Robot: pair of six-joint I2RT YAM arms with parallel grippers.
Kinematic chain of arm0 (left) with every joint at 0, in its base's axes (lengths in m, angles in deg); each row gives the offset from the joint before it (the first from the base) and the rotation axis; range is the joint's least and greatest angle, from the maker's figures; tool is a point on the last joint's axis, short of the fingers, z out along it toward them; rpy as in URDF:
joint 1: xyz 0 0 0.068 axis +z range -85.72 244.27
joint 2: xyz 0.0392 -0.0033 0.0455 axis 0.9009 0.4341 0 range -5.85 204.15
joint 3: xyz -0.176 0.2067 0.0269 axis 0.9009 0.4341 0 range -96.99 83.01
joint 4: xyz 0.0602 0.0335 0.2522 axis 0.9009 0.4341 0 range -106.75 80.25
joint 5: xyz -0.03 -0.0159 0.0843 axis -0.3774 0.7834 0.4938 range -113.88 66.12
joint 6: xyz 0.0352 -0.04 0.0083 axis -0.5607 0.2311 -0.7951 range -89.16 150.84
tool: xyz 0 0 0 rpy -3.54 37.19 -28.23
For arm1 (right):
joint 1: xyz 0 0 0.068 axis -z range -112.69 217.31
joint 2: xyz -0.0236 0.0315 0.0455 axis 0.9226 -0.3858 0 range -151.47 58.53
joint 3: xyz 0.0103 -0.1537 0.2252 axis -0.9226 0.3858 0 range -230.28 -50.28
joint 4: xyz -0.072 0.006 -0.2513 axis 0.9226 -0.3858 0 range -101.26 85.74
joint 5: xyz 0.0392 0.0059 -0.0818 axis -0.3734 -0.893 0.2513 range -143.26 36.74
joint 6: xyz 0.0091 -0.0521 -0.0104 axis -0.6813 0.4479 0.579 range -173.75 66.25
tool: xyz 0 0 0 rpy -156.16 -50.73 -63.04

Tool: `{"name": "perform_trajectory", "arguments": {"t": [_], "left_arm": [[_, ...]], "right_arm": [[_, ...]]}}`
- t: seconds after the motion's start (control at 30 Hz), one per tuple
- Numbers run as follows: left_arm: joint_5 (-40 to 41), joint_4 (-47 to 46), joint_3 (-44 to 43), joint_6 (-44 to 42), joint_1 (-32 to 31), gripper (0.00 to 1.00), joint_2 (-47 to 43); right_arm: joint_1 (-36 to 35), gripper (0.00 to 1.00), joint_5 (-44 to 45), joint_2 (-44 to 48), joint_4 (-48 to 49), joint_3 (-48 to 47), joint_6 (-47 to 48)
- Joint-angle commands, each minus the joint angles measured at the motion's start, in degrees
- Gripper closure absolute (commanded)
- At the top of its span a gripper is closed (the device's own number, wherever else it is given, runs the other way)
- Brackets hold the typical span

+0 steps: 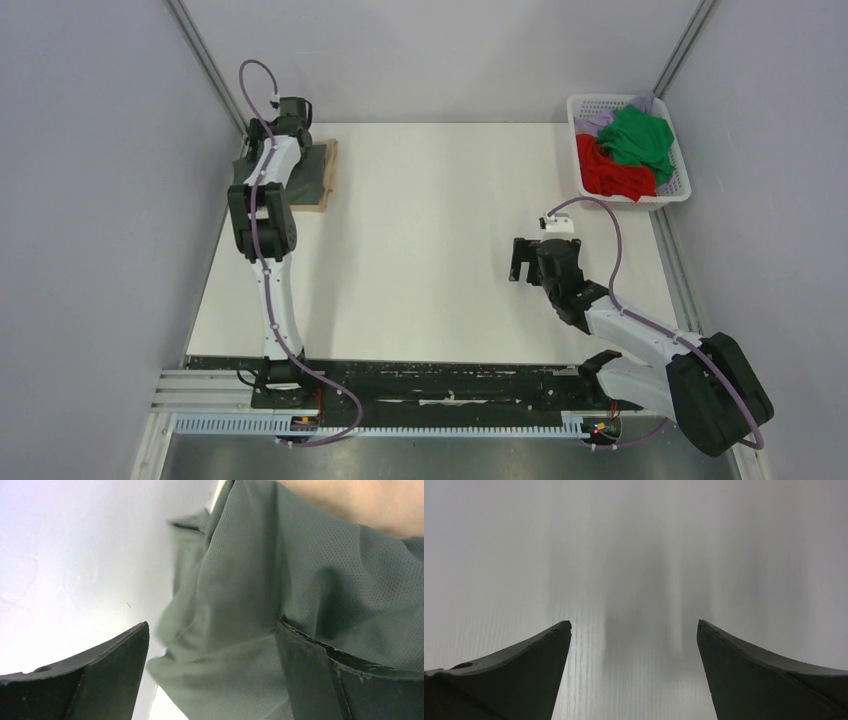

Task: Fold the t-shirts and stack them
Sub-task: Put the neatly folded tshirt into the corner of the board with the left arm, then smooth out wrinkles on the folded tshirt

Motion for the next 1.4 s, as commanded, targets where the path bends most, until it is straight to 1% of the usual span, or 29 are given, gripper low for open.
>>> {"name": "perform_trajectory", "arguments": {"t": [0.0, 0.13, 0.23, 0.33, 0.43, 0.53, 0.63, 0.77, 0.93, 1.03, 1.17, 1.37], "left_arm": [[1.09, 1.06, -3.72, 6.76, 0.17, 0.00, -5.94], [-2.60, 4.37, -3.83, 10.80, -0.02, 0.00, -11.72], [-7.71, 6.77, -3.29, 15.92, 0.00, 0.00, -16.68], [-13.73, 7.68, -2.14, 19.25, -0.03, 0.00, -21.42], [-19.78, 5.89, 0.92, 19.55, 0.08, 0.00, -24.42], [-27.15, 2.95, 4.16, 18.14, 0.19, 0.00, -25.12], [-31.34, 1.70, 4.41, 16.74, 0.26, 0.00, -22.21], [-34.88, 3.25, 0.03, 15.25, 0.52, 0.00, -15.47], [-37.11, 2.71, -4.00, 16.64, 2.31, 0.00, -8.22], [-35.56, 2.37, -6.20, 15.86, 2.87, 0.00, -5.23], [-33.92, 0.20, -6.45, 14.20, 3.76, 0.00, -2.83], [-34.08, -2.62, -6.62, 15.24, 5.85, 0.00, -0.21]], "right_arm": [[0.34, 0.02, 1.88, 0.59, -1.01, -2.28, -1.08], [0.24, 0.02, 2.98, 2.18, -2.36, -2.10, -1.72], [0.30, 0.02, 3.23, 4.15, -3.34, -1.72, -2.10], [0.28, 0.02, 3.08, 7.30, -3.73, -0.95, -2.19], [0.28, 0.02, 3.09, 10.28, -3.82, 0.30, -2.17], [0.29, 0.02, 3.69, 12.22, -3.73, 1.13, -2.18], [0.33, 0.02, 4.43, 12.56, -3.95, 1.23, -2.92], [0.28, 0.02, 6.52, 12.21, -3.74, 1.34, -2.79], [0.22, 0.02, 7.84, 9.53, -2.65, 1.29, -2.14], [0.24, 0.02, 7.84, 6.00, -2.20, 0.85, -2.10], [0.26, 0.02, 7.34, 1.30, -3.36, -1.22, -1.74], [0.28, 0.02, 8.92, 0.54, -4.02, -1.57, -1.63]]}}
